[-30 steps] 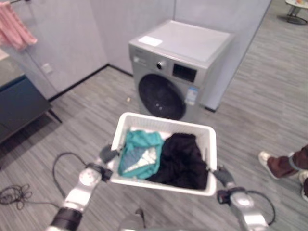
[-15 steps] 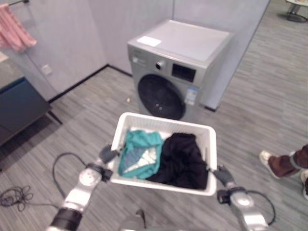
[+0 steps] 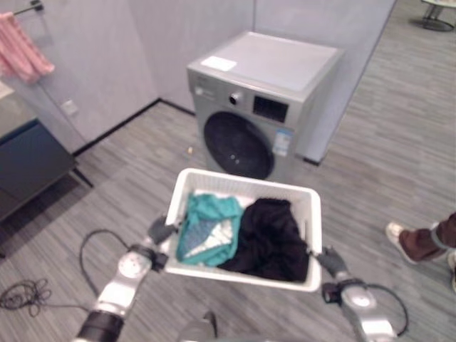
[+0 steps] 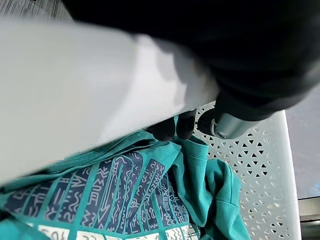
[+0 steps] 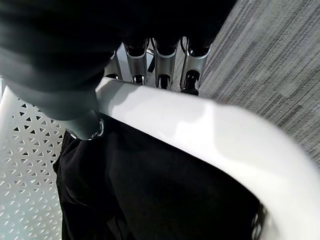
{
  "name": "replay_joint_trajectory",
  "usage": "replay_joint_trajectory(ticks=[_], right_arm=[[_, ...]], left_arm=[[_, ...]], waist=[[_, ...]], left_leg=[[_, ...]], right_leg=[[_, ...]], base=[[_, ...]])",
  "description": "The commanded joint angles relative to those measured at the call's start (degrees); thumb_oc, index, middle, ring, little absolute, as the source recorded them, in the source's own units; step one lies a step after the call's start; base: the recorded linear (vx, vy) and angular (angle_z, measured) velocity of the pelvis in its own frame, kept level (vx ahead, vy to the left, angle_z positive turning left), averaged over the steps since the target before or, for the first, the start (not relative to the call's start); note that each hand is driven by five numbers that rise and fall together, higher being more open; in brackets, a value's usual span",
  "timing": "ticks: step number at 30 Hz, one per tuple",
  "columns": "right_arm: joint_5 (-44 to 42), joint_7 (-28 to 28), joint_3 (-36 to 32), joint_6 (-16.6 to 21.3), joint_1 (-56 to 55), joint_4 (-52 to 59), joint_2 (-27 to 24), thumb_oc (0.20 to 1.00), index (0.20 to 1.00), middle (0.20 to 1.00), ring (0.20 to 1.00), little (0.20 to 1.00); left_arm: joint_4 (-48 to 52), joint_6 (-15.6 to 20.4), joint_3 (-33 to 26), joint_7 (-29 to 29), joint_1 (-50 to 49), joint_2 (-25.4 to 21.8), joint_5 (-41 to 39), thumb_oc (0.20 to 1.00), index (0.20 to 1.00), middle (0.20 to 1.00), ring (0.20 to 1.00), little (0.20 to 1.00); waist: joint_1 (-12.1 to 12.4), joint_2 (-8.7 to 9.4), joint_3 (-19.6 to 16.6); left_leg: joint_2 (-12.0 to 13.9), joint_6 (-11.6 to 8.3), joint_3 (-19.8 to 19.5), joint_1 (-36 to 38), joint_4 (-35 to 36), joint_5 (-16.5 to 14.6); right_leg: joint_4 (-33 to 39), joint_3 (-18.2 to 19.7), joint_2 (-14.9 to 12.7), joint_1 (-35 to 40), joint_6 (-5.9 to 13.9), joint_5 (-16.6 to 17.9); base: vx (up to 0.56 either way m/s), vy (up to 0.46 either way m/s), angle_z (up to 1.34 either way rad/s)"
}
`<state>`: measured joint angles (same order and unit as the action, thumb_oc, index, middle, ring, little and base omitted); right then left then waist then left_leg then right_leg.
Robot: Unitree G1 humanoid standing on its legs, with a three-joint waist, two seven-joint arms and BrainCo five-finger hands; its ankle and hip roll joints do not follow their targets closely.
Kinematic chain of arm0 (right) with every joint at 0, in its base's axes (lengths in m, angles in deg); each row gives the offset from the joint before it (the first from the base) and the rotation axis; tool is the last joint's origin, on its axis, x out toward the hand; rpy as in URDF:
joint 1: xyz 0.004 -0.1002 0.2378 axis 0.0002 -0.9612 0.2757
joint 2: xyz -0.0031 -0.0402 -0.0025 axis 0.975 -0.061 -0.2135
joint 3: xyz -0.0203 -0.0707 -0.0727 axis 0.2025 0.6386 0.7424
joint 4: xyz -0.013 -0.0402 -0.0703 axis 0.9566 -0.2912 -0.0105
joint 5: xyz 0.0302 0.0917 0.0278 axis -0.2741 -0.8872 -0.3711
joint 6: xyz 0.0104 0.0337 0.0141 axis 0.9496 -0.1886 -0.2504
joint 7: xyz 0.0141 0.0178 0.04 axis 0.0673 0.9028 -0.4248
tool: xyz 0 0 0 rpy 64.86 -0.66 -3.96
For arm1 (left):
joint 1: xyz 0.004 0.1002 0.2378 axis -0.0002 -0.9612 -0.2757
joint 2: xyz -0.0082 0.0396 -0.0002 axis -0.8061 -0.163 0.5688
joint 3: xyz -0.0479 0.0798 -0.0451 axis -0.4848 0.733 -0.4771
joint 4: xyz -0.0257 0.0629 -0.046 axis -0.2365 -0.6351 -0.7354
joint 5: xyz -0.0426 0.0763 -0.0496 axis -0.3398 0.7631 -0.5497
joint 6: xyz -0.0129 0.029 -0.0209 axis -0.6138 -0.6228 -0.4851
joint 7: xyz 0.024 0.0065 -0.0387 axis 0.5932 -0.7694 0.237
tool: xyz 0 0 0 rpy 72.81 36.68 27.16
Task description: Grab the laundry basket,head to the washer,open it,put in the laundry and shut it.
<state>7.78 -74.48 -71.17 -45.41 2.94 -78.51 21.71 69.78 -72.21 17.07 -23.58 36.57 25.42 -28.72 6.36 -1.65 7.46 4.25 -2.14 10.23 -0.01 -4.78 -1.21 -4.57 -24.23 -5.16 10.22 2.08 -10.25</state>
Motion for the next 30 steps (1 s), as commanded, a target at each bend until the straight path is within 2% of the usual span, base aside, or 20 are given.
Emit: replay_joint_trajectory(ticks=[1, 20, 21, 30], right_arm=[[-2.7, 5.4, -12.5, 3.8, -0.8, -2.1, -5.2, 0.2, 0.2, 0.2, 0.2, 0.2], [-2.2, 6.3, -13.8, 4.5, -1.5, -4.3, -4.9, 0.2, 0.2, 0.2, 0.2, 0.2], [-4.2, 1.9, -6.3, 8.3, 0.9, -16.2, -4.0, 0.2, 0.2, 0.2, 0.2, 0.2], [-4.2, 1.6, -5.8, 8.2, 1.1, -16.7, -4.1, 0.2, 0.2, 0.2, 0.2, 0.2]], left_arm=[[-3.5, 3.6, -11.7, 4.1, 1.7, -7.3, -2.3, 0.2, 0.2, 0.2, 0.2, 0.2], [-4.5, 3.9, -12.6, 4.2, 0.5, -7.1, -2.9, 0.2, 0.2, 0.2, 0.2, 0.2], [-11.4, 5.3, -8.7, 4.7, -11.0, 6.1, -8.9, 0.2, 0.2, 0.2, 0.2, 0.2], [-11.6, 5.4, -8.7, 4.7, -10.8, 6.2, -9.2, 0.2, 0.2, 0.2, 0.2, 0.2]], waist=[[-0.5, 1.06, -3.7], [-0.7, 0.92, -3.6], [-7.2, 1.37, 0.8], [-7.1, 1.34, 0.7]], left_leg=[[-1.6, 2.14, 0.5, -6.4, -0.9, 3.1], [-1.7, 2.15, 0.6, -6.2, -0.6, 3.1], [0.9, 0.28, -5.5, 2.2, 7.6, -2.7], [0.7, 0.35, -5.3, 2.6, 7.8, -2.7]], right_leg=[[-1.8, 1.4, -1.1, 2.9, 2.56, -3.4], [-1.7, 1.5, -1.1, 2.9, 2.52, -3.5], [7.1, 15.2, -4.3, -7.5, 5.85, 7.0], [7.1, 15.3, -4.5, -7.2, 5.9, 7.0]], base=[[0.0, 0.0, 0.0], [0.0, 0.0, 0.0], [0.0, 0.0, 0.0], [0.0, 0.004, 0.01]])
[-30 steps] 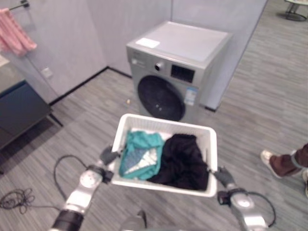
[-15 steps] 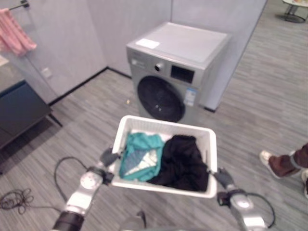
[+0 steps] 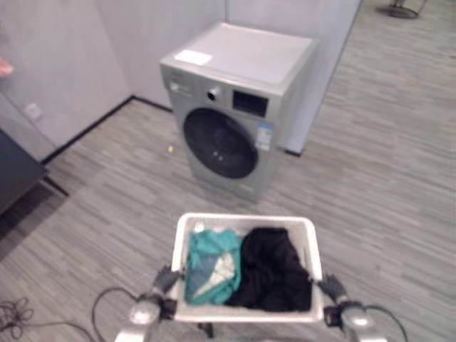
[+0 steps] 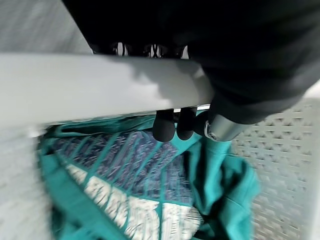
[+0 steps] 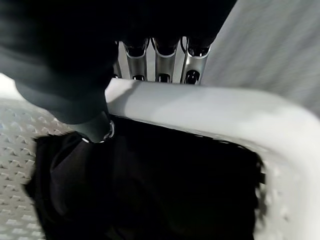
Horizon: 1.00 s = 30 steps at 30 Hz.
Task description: Grab the laundry basket,head to the washer,open it,put in the laundry and shut it.
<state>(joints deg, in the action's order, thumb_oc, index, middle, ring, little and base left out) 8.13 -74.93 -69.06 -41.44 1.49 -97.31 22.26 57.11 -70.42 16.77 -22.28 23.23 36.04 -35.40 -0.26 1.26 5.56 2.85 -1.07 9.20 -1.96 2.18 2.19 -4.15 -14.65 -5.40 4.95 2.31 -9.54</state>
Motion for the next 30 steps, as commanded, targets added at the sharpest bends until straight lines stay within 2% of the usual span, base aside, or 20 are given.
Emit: replay_joint_trajectory(ticks=[1, 11, 21, 30], right_arm=[[-4.5, 2.0, -7.8, 4.2, 2.6, 1.9, -4.6, 0.2, 0.2, 0.2, 0.2, 0.2], [-5.5, 1.3, -7.0, 3.7, 2.5, 1.6, -4.1, 0.2, 0.2, 0.2, 0.2, 0.2], [-5.0, 3.4, -8.0, 3.1, 3.6, 3.3, -4.3, 0.2, 0.2, 0.2, 0.2, 0.2], [-6.3, 4.5, -10.6, 1.9, 4.3, 11.3, -5.1, 0.2, 0.2, 0.2, 0.2, 0.2]], left_arm=[[1.0, 3.6, -8.4, 3.4, 2.5, -4.4, -2.5, 0.2, 0.2, 0.2, 0.2, 0.2], [0.4, 3.5, -7.9, 3.2, 3.2, -4.4, -2.0, 0.2, 0.2, 0.2, 0.2, 0.2], [1.4, 3.5, -8.7, 4.5, 4.1, -4.5, -2.5, 0.2, 0.2, 0.2, 0.2, 0.2], [7.5, 4.0, -13.1, 7.0, 4.2, -6.9, -2.3, 0.2, 0.2, 0.2, 0.2, 0.2]], waist=[[-0.5, -1.53, 2.5], [-0.4, -1.15, 2.2], [-0.3, -0.83, 2.0], [0.5, 0.32, 2.4]], left_leg=[[2.1, -0.72, -4.2, 4.7, 0.9, -6.1], [2.0, -0.7, -4.1, 5.1, 1.2, -6.2], [2.2, -0.73, -3.8, 5.5, 1.0, -6.7], [1.5, 0.46, -3.6, 2.9, -5.0, -10.0]], right_leg=[[6.7, 5.7, -4.3, -1.8, 5.68, 6.3], [7.0, 5.6, -4.3, -1.5, 5.65, 6.3], [6.9, 5.7, -4.3, -1.3, 5.66, 6.1], [4.5, 6.1, -5.7, -2.4, 6.38, 6.1]], base=[[0.01, 0.0, -0.03], [0.01, -0.006, -0.03], [0.01, -0.001, 0.0], [0.03, 0.059, -0.04]])
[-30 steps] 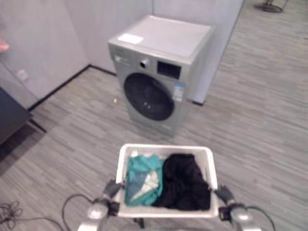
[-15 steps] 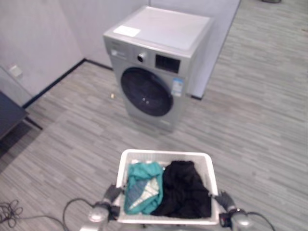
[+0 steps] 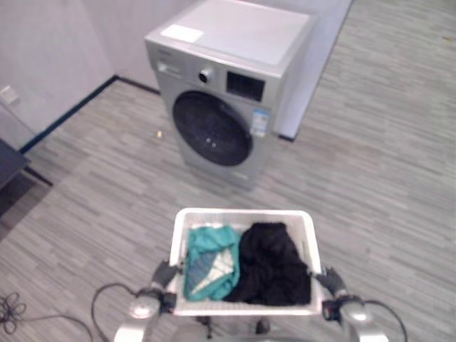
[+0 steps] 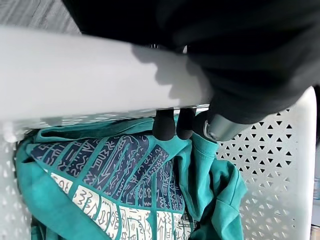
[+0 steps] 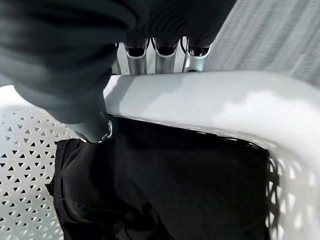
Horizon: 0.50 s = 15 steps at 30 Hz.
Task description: Grab the laundry basket,head to the washer,open it,put in the laundry and shut it.
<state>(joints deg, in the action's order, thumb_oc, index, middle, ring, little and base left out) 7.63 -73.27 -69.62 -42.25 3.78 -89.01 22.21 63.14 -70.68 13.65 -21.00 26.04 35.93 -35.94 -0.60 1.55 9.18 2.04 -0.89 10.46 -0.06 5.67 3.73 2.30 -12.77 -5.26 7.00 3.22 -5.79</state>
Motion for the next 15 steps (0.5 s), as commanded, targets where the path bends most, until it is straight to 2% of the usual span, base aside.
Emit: replay_joint_trajectory(ticks=[1, 7, 11, 12, 13, 15], right_arm=[[-6.0, 2.8, -10.4, 2.6, 2.2, 4.2, -5.1, 0.2, 0.2, 0.2, 0.2, 0.2], [-7.2, 2.7, -12.6, 2.4, 2.6, 8.6, -3.7, 0.2, 0.2, 0.2, 0.2, 0.2], [-7.7, 3.3, -13.7, 2.7, 3.5, 10.7, -3.5, 0.2, 0.2, 0.2, 0.2, 0.2], [-7.7, 2.9, -13.2, 2.7, 4.7, 12.4, -3.7, 0.2, 0.2, 0.2, 0.2, 0.2], [-7.7, 2.9, -13.1, 2.6, 4.8, 12.5, -3.7, 0.2, 0.2, 0.2, 0.2, 0.2], [-8.2, 2.5, -12.9, 2.8, 5.6, 13.9, -4.0, 0.2, 0.2, 0.2, 0.2, 0.2]], left_arm=[[2.4, 4.4, -10.6, 5.9, 1.4, -7.2, -1.8, 0.2, 0.2, 0.2, 0.2, 0.2], [8.0, 4.5, -13.3, 6.1, 2.5, -9.6, -0.7, 0.2, 0.2, 0.2, 0.2, 0.2], [11.2, 4.2, -13.5, 6.2, 5.5, -11.3, 0.3, 0.2, 0.2, 0.2, 0.2, 0.2], [12.9, 4.2, -13.9, 6.3, 6.6, -12.2, 0.7, 0.2, 0.2, 0.2, 0.2, 0.2], [13.0, 4.2, -14.0, 6.3, 6.7, -12.1, 0.7, 0.2, 0.2, 0.2, 0.2, 0.2], [14.6, 4.4, -14.5, 6.4, 7.6, -12.6, 0.9, 0.2, 0.2, 0.2, 0.2, 0.2]], waist=[[1.0, 0.17, -1.1], [1.4, 0.7, -0.8], [0.6, 0.3, 0.0], [0.2, -0.67, 0.9], [0.3, -0.6, 1.0], [0.0, -0.94, 1.3]], left_leg=[[2.2, 0.55, -4.9, 0.6, -9.2, -12.0], [0.9, 2.44, -5.2, -0.8, -11.4, -14.3], [0.2, 4.36, -6.5, 0.0, -12.0, -15.7], [0.4, 5.02, -6.4, 1.4, -11.5, -16.2], [0.4, 5.02, -6.3, 1.3, -11.4, -16.3], [0.4, 4.91, -5.6, 3.4, -10.4, -16.8]], right_leg=[[-2.4, 4.4, -6.1, -4.8, 5.59, 2.3], [-7.3, 5.3, -7.4, -7.3, 6.7, 2.2], [-17.6, 7.6, -5.7, -11.4, 7.03, 1.6], [-22.8, 6.5, -4.8, -14.7, 7.41, 2.1], [-23.5, 6.7, -4.9, -15.1, 7.41, 1.8], [-23.7, 4.4, -4.7, -17.9, 7.24, 2.0]], base=[[0.01, 0.069, -0.1], [0.04, 0.13, -0.1], [0.06, 0.127, 0.1], [0.05, 0.105, 0.1], [0.09, 0.096, -0.02], [0.15, 0.029, -0.07]])
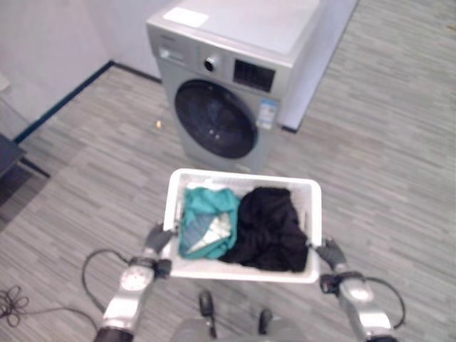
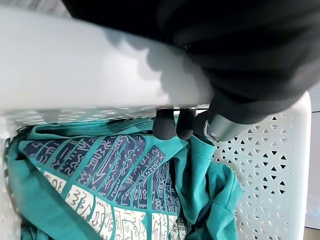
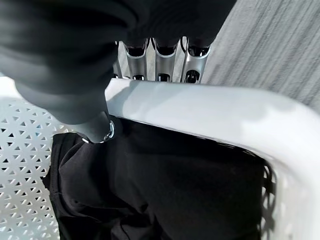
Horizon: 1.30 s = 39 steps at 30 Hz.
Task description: Grab the laundry basket,head to the washer,open it,put in the laundry and shut it.
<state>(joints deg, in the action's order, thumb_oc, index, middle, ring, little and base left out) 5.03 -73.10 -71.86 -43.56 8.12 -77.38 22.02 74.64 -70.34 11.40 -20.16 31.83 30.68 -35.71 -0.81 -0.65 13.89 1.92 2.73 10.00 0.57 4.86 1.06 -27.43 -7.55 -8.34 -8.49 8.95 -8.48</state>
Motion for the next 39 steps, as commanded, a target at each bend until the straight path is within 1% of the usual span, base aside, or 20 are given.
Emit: replay_joint_trajectory(ticks=[1, 3, 5, 9, 11, 12, 14, 16, 18, 20, 23, 25, 26, 27, 29, 32, 33, 36, 38, 39], right_arm=[[-5.6, 2.1, -10.8, 3.9, 1.2, 3.6, -4.2, 0.2, 0.2, 0.2, 0.2, 0.2], [-5.9, 2.1, -10.7, 4.4, 1.2, 6.5, -5.3, 0.2, 0.2, 0.2, 0.2, 0.2], [-6.7, 1.6, -9.8, 4.2, 1.5, 9.1, -5.9, 0.2, 0.2, 0.2, 0.2, 0.2], [-7.3, 1.3, -9.4, 4.6, 1.0, 12.7, -5.9, 0.2, 0.2, 0.2, 0.2, 0.2], [-8.0, 0.5, -9.0, 5.2, 0.5, 15.3, -6.3, 0.2, 0.2, 0.2, 0.2, 0.2], [-8.0, 0.5, -9.0, 5.1, 0.4, 15.4, -6.3, 0.2, 0.2, 0.2, 0.2, 0.2], [-8.5, 0.0, -8.3, 5.4, -0.1, 15.9, -6.3, 0.2, 0.2, 0.2, 0.2, 0.2], [-8.5, 0.9, -7.9, 5.7, 0.3, 16.4, -6.7, 0.2, 0.2, 0.2, 0.2, 0.2], [-9.7, 1.6, -7.5, 6.2, 0.2, 16.6, -7.0, 0.2, 0.2, 0.2, 0.2, 0.2], [-9.5, 1.9, -7.5, 6.0, 0.2, 16.7, -7.1, 0.2, 0.2, 0.2, 0.2, 0.2], [-9.2, 2.4, -7.7, 5.9, 0.2, 16.6, -7.3, 0.2, 0.2, 0.2, 0.2, 0.2], [-9.2, 2.3, -7.6, 5.8, 0.6, 16.6, -7.2, 0.2, 0.2, 0.2, 0.2, 0.2], [-9.2, 2.3, -7.6, 5.8, 0.6, 16.5, -7.2, 0.2, 0.2, 0.2, 0.2, 0.2], [-9.2, 2.4, -7.2, 5.8, 0.7, 16.0, -7.1, 0.2, 0.2, 0.2, 0.2, 0.2], [-9.4, 1.8, -6.9, 5.6, 0.1, 15.7, -6.7, 0.2, 0.2, 0.2, 0.2, 0.2], [-9.4, 0.9, -6.2, 5.2, -1.6, 15.5, -6.4, 0.2, 0.2, 0.2, 0.2, 0.2], [-9.3, 0.9, -6.2, 5.2, -1.7, 15.5, -6.4, 0.2, 0.2, 0.2, 0.2, 0.2], [-8.9, 0.3, -7.2, 4.6, -3.2, 16.2, -6.4, 0.2, 0.2, 0.2, 0.2, 0.2], [-8.6, 0.1, -7.8, 4.2, -4.1, 16.9, -6.4, 0.2, 0.2, 0.2, 0.2, 0.2], [-8.7, 0.1, -8.8, 4.0, -4.0, 17.3, -6.1, 0.2, 0.2, 0.2, 0.2, 0.2]], left_arm=[[4.2, 4.1, -12.3, 5.4, 2.1, -7.4, 0.8, 0.2, 0.2, 0.2, 0.2, 0.2], [5.2, 4.6, -12.2, 5.4, 3.2, -7.7, 0.8, 0.2, 0.2, 0.2, 0.2, 0.2], [5.4, 4.9, -11.6, 5.9, 5.6, -7.7, 0.9, 0.2, 0.2, 0.2, 0.2, 0.2], [4.1, 5.1, -9.8, 6.8, 9.8, -8.0, 1.7, 0.2, 0.2, 0.2, 0.2, 0.2], [4.7, 5.5, -9.0, 7.2, 11.8, -7.4, 1.8, 0.2, 0.2, 0.2, 0.2, 0.2], [4.7, 5.5, -9.0, 7.2, 11.8, -7.4, 1.8, 0.2, 0.2, 0.2, 0.2, 0.2], [4.8, 5.8, -9.0, 7.4, 11.3, -7.0, 1.2, 0.2, 0.2, 0.2, 0.2, 0.2], [5.3, 5.6, -9.1, 7.4, 10.7, -7.1, 0.2, 0.2, 0.2, 0.2, 0.2, 0.2], [6.1, 5.6, -9.3, 7.9, 10.1, -6.9, -0.5, 0.2, 0.2, 0.2, 0.2, 0.2], [6.3, 5.6, -9.2, 8.1, 10.3, -6.7, -0.7, 0.2, 0.2, 0.2, 0.2, 0.2], [6.3, 5.6, -9.2, 8.3, 10.5, -6.4, -1.0, 0.2, 0.2, 0.2, 0.2, 0.2], [6.5, 5.4, -9.1, 8.3, 10.2, -6.5, -1.1, 0.2, 0.2, 0.2, 0.2, 0.2], [6.5, 5.4, -9.1, 8.3, 10.2, -6.5, -1.1, 0.2, 0.2, 0.2, 0.2, 0.2], [6.4, 5.1, -8.9, 8.4, 9.8, -6.5, -1.5, 0.2, 0.2, 0.2, 0.2, 0.2], [6.6, 4.8, -9.6, 8.6, 8.6, -6.5, -1.6, 0.2, 0.2, 0.2, 0.2, 0.2], [6.8, 5.0, -10.1, 8.5, 7.4, -6.9, -1.5, 0.2, 0.2, 0.2, 0.2, 0.2], [6.8, 5.0, -10.1, 8.5, 7.4, -6.9, -1.5, 0.2, 0.2, 0.2, 0.2, 0.2], [6.9, 5.1, -9.2, 7.4, 7.7, -7.2, -1.5, 0.2, 0.2, 0.2, 0.2, 0.2], [7.1, 5.1, -8.8, 7.0, 7.7, -7.4, -1.3, 0.2, 0.2, 0.2, 0.2, 0.2], [7.3, 5.4, -8.7, 6.5, 8.2, -8.0, -1.2, 0.2, 0.2, 0.2, 0.2, 0.2]], waist=[[-0.2, 1.15, -3.4], [-1.1, 1.17, -3.1], [-2.3, 1.33, -2.9], [-3.9, 1.14, -2.7], [-4.9, 1.06, -4.7], [-5.0, 0.91, -4.7], [-5.2, 0.4, -5.8], [-4.5, 1.23, -5.5], [-3.5, 2.11, -4.1], [-3.3, 2.58, -3.4], [-2.0, 3.78, -2.1], [-1.6, 3.76, -1.7], [-1.4, 3.9, -1.6], [-1.0, 3.51, -1.5], [-0.4, 3.0, -1.7], [-0.1, 1.69, -2.4], [-0.1, 1.65, -2.4], [-1.2, 0.01, -3.6], [-1.3, -0.45, -3.9], [-1.4, -1.02, -4.2]], left_leg=[[0.5, 1.02, -5.2, 4.1, -8.8, -14.4], [0.1, 0.57, -5.5, 6.7, -7.3, -15.3], [0.2, -0.31, -5.5, 9.8, -6.4, -16.8], [0.8, -1.12, -6.4, 12.3, -6.3, -18.0], [2.2, -2.03, -6.2, 13.7, -8.8, -18.1], [2.5, -2.19, -6.3, 13.6, -9.0, -18.3], [4.9, -4.15, -5.4, 12.4, -14.6, -14.1], [8.1, -5.24, -5.9, 5.5, -30.5, -6.4], [10.3, -4.6, -7.3, -1.5, -44.2, -1.2], [11.2, -4.31, -7.3, -4.4, -46.3, -1.1], [12.3, -4.13, -6.4, -9.8, -40.6, -3.1], [14.7, -5.88, -7.2, -11.2, -32.4, -1.3], [14.6, -5.92, -7.0, -10.7, -31.9, -1.0], [15.8, -7.28, -9.3, -9.9, -22.5, 1.7], [16.2, -8.54, -13.7, -8.6, -15.2, 4.1], [17.1, -10.49, -19.9, -6.8, -11.6, 5.2], [17.1, -10.53, -19.9, -6.7, -11.7, 5.2], [16.3, -11.22, -18.8, -5.1, -10.6, 0.7], [15.6, -11.36, -18.1, -4.6, -10.6, -0.3], [12.5, -10.95, -18.9, -4.5, -12.0, -3.6]], right_leg=[[8.1, -1.3, -0.5, -3.2, 0.76, 3.9], [13.5, -2.3, 0.5, -5.1, -0.08, 5.0], [21.0, -3.6, 0.9, -7.2, 0.19, 8.7], [21.2, -2.4, 0.8, -10.1, 0.91, 10.5], [18.1, -3.4, 1.6, -8.7, -1.3, 9.7], [17.7, -3.5, 1.7, -8.8, -1.42, 9.4], [17.6, -3.9, 4.0, -6.7, -3.08, 7.7], [20.1, -3.7, 6.4, -1.9, -6.05, 6.0], [22.7, -3.3, 8.8, 2.3, -9.27, 3.8], [23.2, -3.1, 8.7, 3.7, -9.65, 3.2], [22.9, -2.1, 7.4, 6.0, -9.19, 1.7], [22.1, -1.3, 6.9, 6.8, -8.83, 0.8], [22.1, -1.2, 6.8, 6.9, -8.86, 0.7], [21.5, 0.1, 6.6, 7.5, -8.38, -0.2], [21.2, 2.2, 6.6, 8.3, -7.9, -0.9], [20.4, 5.6, 6.0, 9.3, -6.66, -2.1], [20.3, 5.6, 6.0, 9.4, -6.67, -2.2], [20.0, 5.9, 3.6, 9.9, -4.88, -2.4], [19.8, 6.1, 2.5, 9.9, -4.42, -2.2], [20.4, 7.4, -0.9, 9.4, -2.2, -0.1]], base=[[0.22, -0.003, -0.04], [0.27, -0.046, 0.05], [0.35, -0.116, 0.18], [0.26, -0.129, 0.3], [0.34, -0.222, 0.5], [0.3, -0.219, 0.23], [0.26, -0.252, -0.25], [0.26, -0.4, -0.31], [0.21, -0.396, -0.22], [0.11, -0.164, -0.23], [0.14, 0.013, -0.08], [0.14, 0.106, -0.2], [0.17, 0.188, -0.38], [0.18, 0.213, -0.49], [0.21, 0.246, -0.61], [0.21, 0.322, -0.82], [0.14, 0.232, -0.42], [0.12, 0.343, -0.14], [0.08, 0.335, 0.16], [0.06, 0.519, 0.19]])
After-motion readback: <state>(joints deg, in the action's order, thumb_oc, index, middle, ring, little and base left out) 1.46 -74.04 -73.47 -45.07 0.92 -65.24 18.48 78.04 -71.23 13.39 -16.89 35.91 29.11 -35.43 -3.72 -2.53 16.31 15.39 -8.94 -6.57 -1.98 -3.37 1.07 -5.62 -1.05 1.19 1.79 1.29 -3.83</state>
